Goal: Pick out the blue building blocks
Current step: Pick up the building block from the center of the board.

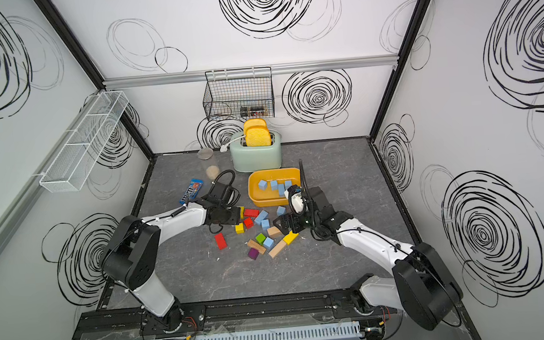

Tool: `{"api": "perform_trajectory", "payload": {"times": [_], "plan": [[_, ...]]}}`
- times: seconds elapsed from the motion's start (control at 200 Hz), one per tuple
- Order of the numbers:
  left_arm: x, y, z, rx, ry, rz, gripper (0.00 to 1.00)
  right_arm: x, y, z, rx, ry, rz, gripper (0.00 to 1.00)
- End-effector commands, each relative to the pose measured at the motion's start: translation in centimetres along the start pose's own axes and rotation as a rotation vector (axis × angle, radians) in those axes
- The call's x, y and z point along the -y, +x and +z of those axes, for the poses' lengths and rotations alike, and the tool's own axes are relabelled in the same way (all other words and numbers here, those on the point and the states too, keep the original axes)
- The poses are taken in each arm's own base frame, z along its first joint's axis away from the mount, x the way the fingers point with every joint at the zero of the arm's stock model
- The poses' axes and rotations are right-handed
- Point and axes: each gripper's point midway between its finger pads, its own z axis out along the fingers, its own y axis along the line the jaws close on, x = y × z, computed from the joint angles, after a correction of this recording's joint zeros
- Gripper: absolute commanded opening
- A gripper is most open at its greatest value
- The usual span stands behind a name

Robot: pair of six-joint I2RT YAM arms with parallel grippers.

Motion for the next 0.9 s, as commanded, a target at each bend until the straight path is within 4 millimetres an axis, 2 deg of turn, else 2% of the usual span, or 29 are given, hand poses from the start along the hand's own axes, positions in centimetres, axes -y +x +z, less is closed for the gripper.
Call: {"api": "perform_trajectory", "payload": {"times": [0.0, 0.08, 0.2, 0.32, 0.655, 0.896], "plan": [[0.1, 0.0, 0.2, -0.012, -0.015, 0.015, 0.6, -0.4, -0.9, 0.0, 0.014, -0.014, -0.018, 0.98], [0.3, 0.4, 0.2, -0.025, -0.014, 0.025, 0.61, -0.3, -0.9, -0.1, 0.016, -0.014, -0.017, 0.98], [0.6, 1.1, 0.0, -0.039, -0.004, 0.025, 0.68, -0.3, -0.8, -0.1, 0.016, -0.014, -0.017, 0.98], [0.4, 1.3, -0.1, -0.039, -0.015, 0.026, 0.69, -0.4, -0.9, -0.1, 0.017, -0.019, -0.016, 0.98], [0.3, 1.5, 1.2, -0.065, -0.024, 0.03, 0.61, -0.2, -1.0, -0.3, 0.022, -0.01, -0.015, 0.98], [0.1, 1.5, 1.3, -0.065, -0.031, 0.03, 0.56, -0.1, -1.0, -0.3, 0.023, -0.011, -0.009, 0.98]]}}
